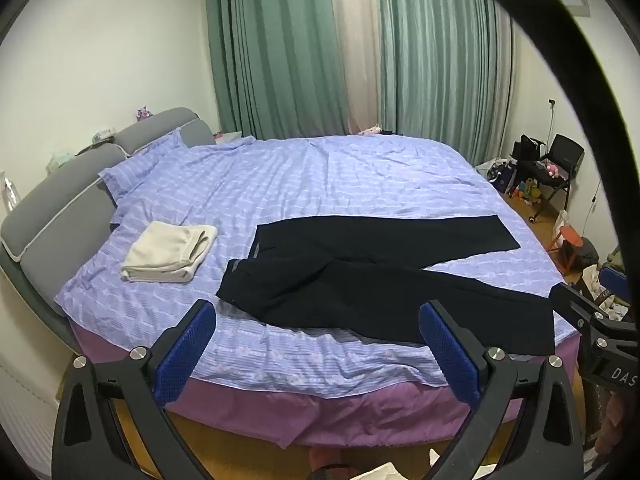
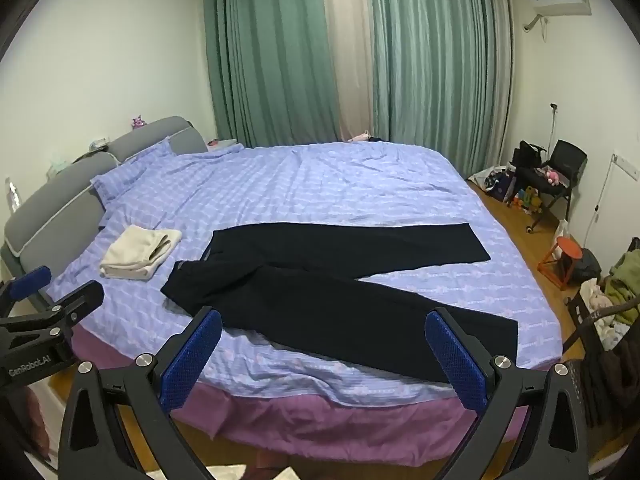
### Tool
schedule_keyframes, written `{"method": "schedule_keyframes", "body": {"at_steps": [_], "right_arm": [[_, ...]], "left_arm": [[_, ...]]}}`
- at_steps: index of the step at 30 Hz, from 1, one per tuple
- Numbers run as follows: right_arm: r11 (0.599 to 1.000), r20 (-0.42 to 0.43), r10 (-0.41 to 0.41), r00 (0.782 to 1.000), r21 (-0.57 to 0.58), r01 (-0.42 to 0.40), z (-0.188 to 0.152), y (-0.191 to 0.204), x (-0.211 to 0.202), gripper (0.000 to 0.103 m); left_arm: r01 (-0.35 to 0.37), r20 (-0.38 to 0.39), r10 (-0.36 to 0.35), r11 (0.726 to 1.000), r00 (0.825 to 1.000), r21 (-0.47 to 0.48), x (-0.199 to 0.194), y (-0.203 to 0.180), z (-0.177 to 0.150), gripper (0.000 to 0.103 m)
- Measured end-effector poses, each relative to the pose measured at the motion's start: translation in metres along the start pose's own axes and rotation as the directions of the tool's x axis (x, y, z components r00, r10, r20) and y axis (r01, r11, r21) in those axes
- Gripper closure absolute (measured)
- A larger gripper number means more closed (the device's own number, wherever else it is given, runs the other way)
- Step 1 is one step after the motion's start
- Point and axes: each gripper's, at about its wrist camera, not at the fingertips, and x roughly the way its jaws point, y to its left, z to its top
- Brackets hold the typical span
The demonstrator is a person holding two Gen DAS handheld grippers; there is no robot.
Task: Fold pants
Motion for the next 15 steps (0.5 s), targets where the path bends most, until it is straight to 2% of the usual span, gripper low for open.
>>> {"method": "schedule_keyframes", "body": {"at_steps": [15], "right_arm": [[1.000, 0.034, -0.013, 0.999, -0.017, 0.013, -0.0021, 0.0071, -0.0062, 0.000]], "left_arm": [[0.004, 0.016, -0.004, 1.000, 1.000, -0.012, -0.0029, 0.0073, 0.0046, 0.000]]}}
